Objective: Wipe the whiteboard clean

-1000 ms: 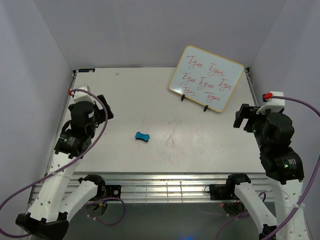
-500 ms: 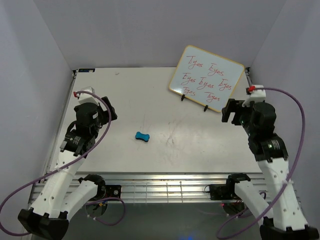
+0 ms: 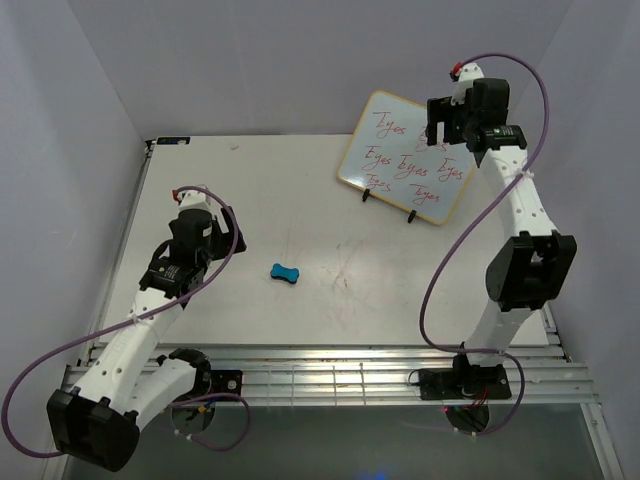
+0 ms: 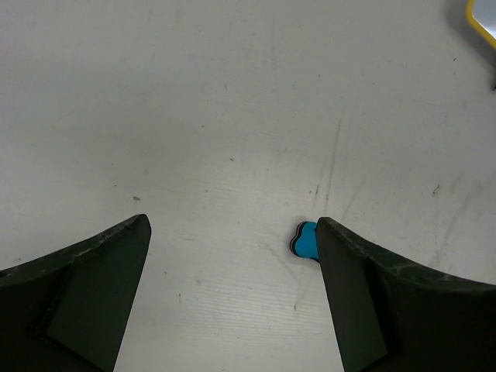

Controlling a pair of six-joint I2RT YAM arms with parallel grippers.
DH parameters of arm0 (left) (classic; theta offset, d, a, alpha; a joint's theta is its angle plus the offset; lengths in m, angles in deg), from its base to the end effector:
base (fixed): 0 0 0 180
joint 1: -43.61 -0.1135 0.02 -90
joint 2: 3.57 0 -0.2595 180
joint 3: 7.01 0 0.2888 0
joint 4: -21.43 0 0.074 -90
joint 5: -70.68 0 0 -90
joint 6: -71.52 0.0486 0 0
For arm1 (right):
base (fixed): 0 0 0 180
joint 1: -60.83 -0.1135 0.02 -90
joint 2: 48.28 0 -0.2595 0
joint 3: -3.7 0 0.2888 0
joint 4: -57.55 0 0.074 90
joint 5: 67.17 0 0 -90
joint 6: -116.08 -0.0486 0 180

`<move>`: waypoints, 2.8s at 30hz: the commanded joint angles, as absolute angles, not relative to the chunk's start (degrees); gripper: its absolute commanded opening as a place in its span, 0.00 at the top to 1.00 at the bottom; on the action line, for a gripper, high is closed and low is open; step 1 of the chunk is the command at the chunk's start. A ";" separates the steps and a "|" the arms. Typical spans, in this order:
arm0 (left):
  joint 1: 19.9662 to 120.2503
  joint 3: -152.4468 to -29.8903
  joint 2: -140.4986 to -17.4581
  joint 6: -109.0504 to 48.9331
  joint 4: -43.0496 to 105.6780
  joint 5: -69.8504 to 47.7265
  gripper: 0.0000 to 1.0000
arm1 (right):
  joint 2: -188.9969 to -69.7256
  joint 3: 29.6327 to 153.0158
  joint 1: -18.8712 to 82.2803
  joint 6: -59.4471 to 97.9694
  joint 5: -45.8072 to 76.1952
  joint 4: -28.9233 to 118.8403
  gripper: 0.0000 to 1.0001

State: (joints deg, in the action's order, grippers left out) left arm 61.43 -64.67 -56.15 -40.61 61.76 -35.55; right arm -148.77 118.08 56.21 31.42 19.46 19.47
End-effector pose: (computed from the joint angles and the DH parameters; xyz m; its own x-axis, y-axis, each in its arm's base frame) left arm 0.2408 -0.0631 0.2755 -0.5378 -0.2070 -0.8172 -0.1361 0.9780 -0.1582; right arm 0.4576 0.0398 0.3878 -0.3942 -0.1251 -0.9105 -0.1713 0.9833 -0.0609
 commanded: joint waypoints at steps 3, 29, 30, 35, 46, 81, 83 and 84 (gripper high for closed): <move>61.54 -64.88 -56.75 -39.66 59.87 -32.25 0.02 | -158.29 129.49 60.12 42.86 22.57 19.63 0.08; 62.94 -64.35 -61.32 -38.34 59.26 -28.11 0.02 | -179.14 141.54 79.55 39.97 -20.75 24.28 0.02; 62.94 -64.35 -61.40 -38.34 59.26 -28.03 0.02 | -179.76 141.90 79.55 39.35 -21.19 24.46 0.02; 62.94 -64.35 -61.58 -38.25 59.26 -28.11 0.02 | -183.62 143.04 79.90 35.14 -28.39 27.53 0.00; 62.94 -64.44 -62.37 -38.17 59.17 -27.41 0.02 | -187.14 143.92 80.69 26.78 -34.73 35.53 0.07; 63.03 -64.44 -61.67 -38.08 59.17 -26.53 0.02 | -183.55 135.23 80.87 10.96 -48.62 55.66 0.92; 63.03 -64.35 -61.32 -38.08 59.08 -26.44 0.02 | -181.27 133.30 80.87 10.78 -48.18 56.36 0.92; 63.03 -64.35 -61.23 -38.08 59.17 -26.36 0.02 | -180.65 132.85 80.87 10.70 -47.66 56.45 0.92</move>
